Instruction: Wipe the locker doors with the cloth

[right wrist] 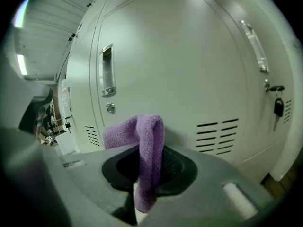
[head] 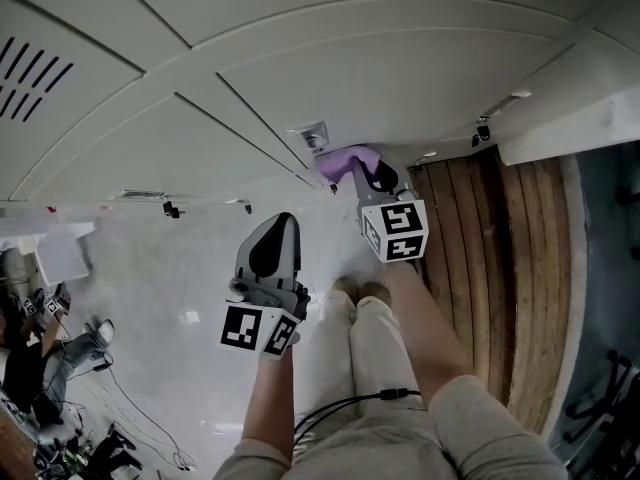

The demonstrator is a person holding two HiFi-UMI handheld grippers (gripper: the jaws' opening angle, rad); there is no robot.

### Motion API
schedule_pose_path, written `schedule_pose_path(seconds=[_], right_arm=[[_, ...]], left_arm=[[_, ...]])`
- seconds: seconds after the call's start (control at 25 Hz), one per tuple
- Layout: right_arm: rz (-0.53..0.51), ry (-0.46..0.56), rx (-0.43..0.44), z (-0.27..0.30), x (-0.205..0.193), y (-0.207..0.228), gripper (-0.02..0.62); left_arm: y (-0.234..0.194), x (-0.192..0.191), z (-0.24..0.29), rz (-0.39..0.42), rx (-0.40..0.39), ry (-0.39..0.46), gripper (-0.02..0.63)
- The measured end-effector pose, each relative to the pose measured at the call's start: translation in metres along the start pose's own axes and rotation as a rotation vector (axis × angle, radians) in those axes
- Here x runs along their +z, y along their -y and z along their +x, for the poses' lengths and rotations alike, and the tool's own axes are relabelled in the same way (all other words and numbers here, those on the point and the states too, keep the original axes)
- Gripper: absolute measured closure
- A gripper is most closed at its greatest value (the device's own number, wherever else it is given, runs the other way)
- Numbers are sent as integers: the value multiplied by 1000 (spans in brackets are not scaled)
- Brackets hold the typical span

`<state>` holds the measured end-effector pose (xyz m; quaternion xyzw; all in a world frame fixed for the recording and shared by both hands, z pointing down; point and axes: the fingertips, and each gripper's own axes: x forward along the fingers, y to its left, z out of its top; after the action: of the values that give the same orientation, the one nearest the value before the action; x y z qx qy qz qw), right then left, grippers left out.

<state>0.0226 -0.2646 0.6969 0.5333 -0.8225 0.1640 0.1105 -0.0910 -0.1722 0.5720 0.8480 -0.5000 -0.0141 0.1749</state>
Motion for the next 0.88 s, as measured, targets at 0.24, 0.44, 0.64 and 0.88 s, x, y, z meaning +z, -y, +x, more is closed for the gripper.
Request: schedule_pose_path(seconds=[0.24,0.44,0.64,0.88], right_arm=[[27,-7,-140,-22,-6,76,537],[-4,-14,-172,-31,-7,106,537],[-44,-20,-188,-36,-7,125,537],[-47,-27,-201,-41,-10,142,537]], left_arm=[[11,-6,11,3,-36,-5,607],[16,-9,15,13,-50,-9,607],[16,-10,14,23,-48,-3,607],[21,-11,13,23,-50,15,607]])
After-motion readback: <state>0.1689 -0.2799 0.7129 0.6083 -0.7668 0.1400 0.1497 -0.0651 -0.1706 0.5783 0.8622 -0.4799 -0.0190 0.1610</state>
